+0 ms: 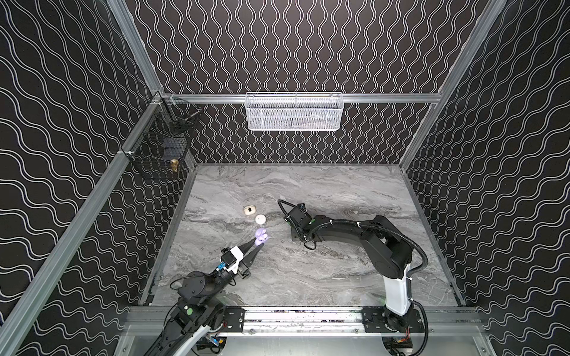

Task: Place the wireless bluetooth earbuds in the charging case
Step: 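Lower the right gripper onto the second lilac earbud and grasp it, then carry the second earbud to the lilac case and insert it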

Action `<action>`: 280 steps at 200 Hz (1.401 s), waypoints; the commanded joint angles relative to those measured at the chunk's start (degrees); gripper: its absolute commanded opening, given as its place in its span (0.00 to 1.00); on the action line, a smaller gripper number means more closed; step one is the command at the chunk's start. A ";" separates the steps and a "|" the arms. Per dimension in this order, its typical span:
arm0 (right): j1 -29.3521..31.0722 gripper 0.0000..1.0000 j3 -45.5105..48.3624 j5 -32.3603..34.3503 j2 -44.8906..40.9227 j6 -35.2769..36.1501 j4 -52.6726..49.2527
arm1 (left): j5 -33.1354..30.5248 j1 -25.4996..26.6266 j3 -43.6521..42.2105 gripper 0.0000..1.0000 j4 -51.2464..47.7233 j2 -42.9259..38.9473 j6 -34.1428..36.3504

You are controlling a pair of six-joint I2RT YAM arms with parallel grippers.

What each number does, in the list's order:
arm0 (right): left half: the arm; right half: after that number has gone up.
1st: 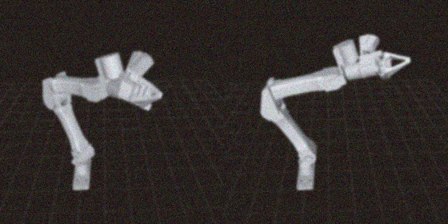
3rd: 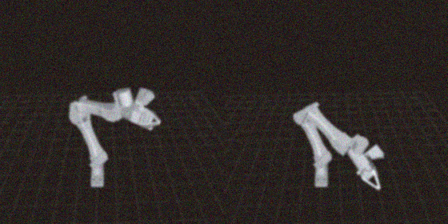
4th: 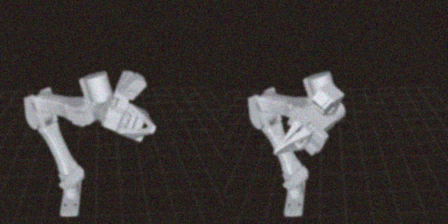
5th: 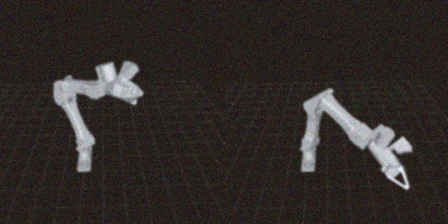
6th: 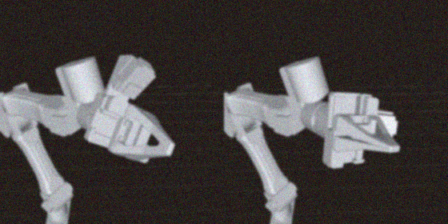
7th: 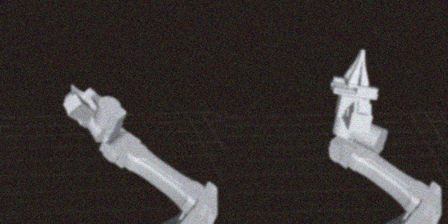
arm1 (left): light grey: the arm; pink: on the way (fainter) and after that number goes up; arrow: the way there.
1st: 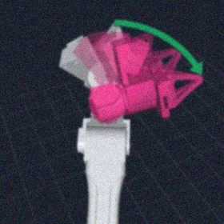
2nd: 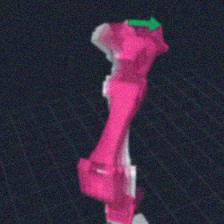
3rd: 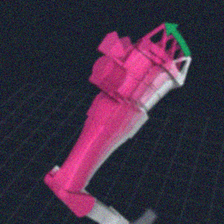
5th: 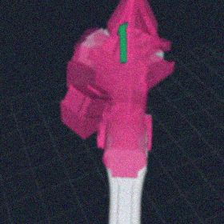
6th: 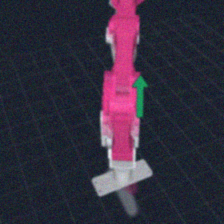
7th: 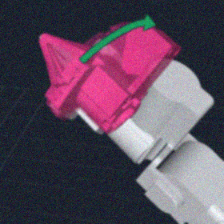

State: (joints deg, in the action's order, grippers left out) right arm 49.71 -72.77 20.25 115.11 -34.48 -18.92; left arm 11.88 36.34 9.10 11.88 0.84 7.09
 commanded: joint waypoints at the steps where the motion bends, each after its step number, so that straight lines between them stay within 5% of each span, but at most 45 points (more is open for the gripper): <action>1: -0.06 0.33 0.61 -2.41 0.66 -0.42 -3.49 | -0.01 -0.04 0.55 0.00 0.82 -0.07 0.72; 125: -0.06 0.14 0.65 -2.08 0.54 -0.80 -3.07 | 0.75 -0.12 0.34 0.00 1.65 -0.04 0.55; 189: 1.66 0.11 2.07 1.20 -14.76 -0.99 -3.70 | 0.34 -0.07 0.33 0.00 3.56 -0.09 0.82; 237: 9.88 0.11 -1.04 9.16 -28.66 -0.46 -4.31 | -0.01 -0.06 0.03 0.00 4.80 0.09 1.08; 280: 21.72 0.12 1.05 13.73 -39.60 2.09 8.03 | 0.02 -0.06 -0.56 0.00 6.10 -0.05 1.51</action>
State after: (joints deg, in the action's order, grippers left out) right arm 66.96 -72.79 29.87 79.18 -33.80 -19.25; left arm 12.23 36.34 8.88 14.63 0.89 7.68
